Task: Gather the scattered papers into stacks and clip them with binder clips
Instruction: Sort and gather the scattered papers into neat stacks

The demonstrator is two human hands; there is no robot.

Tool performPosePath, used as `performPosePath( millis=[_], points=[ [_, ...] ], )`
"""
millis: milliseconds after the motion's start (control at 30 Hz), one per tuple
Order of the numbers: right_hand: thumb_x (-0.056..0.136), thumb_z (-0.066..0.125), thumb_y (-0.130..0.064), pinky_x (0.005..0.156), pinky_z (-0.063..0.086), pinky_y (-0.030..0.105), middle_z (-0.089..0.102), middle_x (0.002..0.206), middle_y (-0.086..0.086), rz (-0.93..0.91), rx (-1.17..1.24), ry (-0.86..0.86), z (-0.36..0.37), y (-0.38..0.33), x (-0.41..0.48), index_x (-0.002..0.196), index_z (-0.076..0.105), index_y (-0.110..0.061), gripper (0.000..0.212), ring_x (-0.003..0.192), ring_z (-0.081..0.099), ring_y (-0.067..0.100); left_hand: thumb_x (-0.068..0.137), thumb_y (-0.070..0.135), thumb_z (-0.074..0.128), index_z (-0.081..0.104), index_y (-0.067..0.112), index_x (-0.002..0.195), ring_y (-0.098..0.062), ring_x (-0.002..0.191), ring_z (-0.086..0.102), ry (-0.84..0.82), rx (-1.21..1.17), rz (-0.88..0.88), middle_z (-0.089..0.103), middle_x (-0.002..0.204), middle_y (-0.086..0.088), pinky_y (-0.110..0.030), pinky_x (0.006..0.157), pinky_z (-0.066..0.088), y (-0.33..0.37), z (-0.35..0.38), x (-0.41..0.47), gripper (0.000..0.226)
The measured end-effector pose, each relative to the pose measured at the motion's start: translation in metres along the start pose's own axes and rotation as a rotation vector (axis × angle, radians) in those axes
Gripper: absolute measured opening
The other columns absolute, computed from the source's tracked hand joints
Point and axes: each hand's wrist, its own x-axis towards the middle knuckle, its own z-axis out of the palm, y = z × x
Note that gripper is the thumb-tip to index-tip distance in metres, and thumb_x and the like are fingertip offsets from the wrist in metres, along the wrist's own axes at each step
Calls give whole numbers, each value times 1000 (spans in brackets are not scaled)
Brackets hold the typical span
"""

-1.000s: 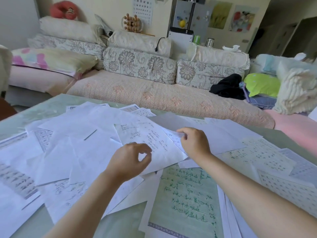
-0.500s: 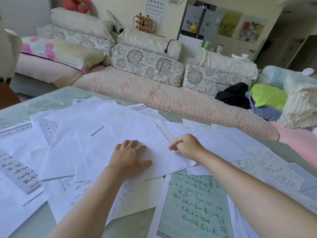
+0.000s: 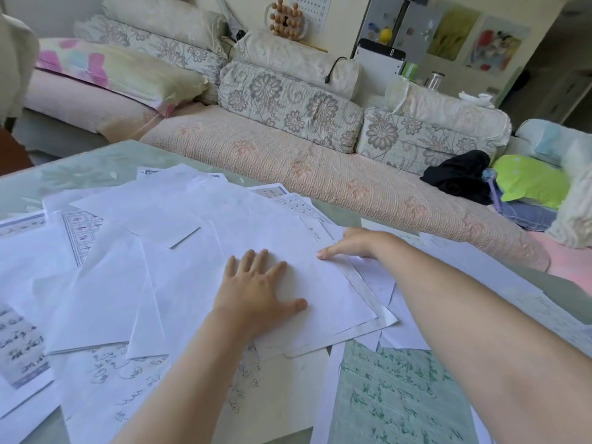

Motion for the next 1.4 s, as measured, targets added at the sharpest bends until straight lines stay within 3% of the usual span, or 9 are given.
performPosePath(
  millis=[100, 233, 433, 633, 767, 867, 967, 1233, 1400],
  points=[
    [36, 85, -73, 77, 40, 33, 55, 92, 3, -17, 90, -46, -8, 1, 5, 97, 58, -18, 87, 83, 57, 26, 74, 88, 29, 21, 39, 150, -22, 149, 0, 1, -15, -3, 9, 162, 2, -46, 119, 1, 0, 1, 1, 90],
    [47, 93, -47, 98, 51, 41, 70, 115, 3, -51, 286, -108, -7, 0, -5, 120, 67, -17, 84, 105, 68, 26, 76, 86, 33, 21, 36, 151, -20, 149, 0, -7, -41, -14, 9, 162, 3, -45, 120, -1, 1, -3, -1, 91],
    [79, 81, -10, 90, 56, 54, 76, 100, 15, -64, 465, -179, -6, 18, -47, 106, 72, -7, 29, 93, 73, 34, 83, 74, 44, 19, 29, 152, -18, 148, 8, 71, -125, -48, 17, 160, 6, -39, 120, 4, 2, -9, -6, 86],
    [84, 75, -5, 92, 57, 38, 75, 108, 8, -208, 823, 42, 24, 64, -87, 110, 69, -5, 27, 98, 72, 21, 86, 51, 62, 10, 13, 154, -26, 147, 8, 268, -409, -199, 15, 160, -8, -42, 120, 12, 5, -17, -4, 94],
    [89, 68, 0, 80, 57, 24, 75, 109, 8, -302, 1086, 155, 37, 98, -128, 107, 71, -8, 19, 99, 73, 18, 81, 40, 75, 11, 15, 154, -25, 135, 41, 247, -936, -337, 38, 149, -5, -42, 109, 36, 21, -39, -9, 100],
    [91, 65, -2, 93, 55, 33, 75, 109, 7, -312, 1188, 187, 42, 119, -153, 111, 70, -6, 21, 105, 71, 22, 82, 28, 75, 54, 14, 130, -24, 86, 68, 111, -1256, -354, 69, 109, -5, -37, 73, 56, 36, -54, -16, 54],
    [89, 69, -10, 99, 52, 42, 75, 111, 0, -312, 1112, 188, 46, 134, -175, 114, 69, -15, 26, 104, 71, 18, 84, 15, 73, 65, 16, 109, -23, 71, 70, 94, -1387, -264, 74, 94, -7, -29, 56, 54, 56, -62, -31, 26],
    [78, 67, -10, 64, 45, 31, 65, 102, 28, -319, 1088, 604, 27, 141, -231, 98, 62, -1, 23, 72, 55, 16, 89, 13, 67, 62, 21, 106, -19, 90, 69, 308, -1481, -33, 73, 98, 2, -31, 73, 54, 109, -98, -60, 20],
    [88, 61, -3, 72, 50, 15, 70, 107, -4, -496, 1148, 767, 7, 145, -271, 119, 54, -21, 37, 85, 66, 2, 88, 16, 70, 56, 24, 110, -16, 94, 69, 505, -1395, 106, 71, 103, 2, -39, 81, 56, 140, -124, -81, 27]
  ],
)
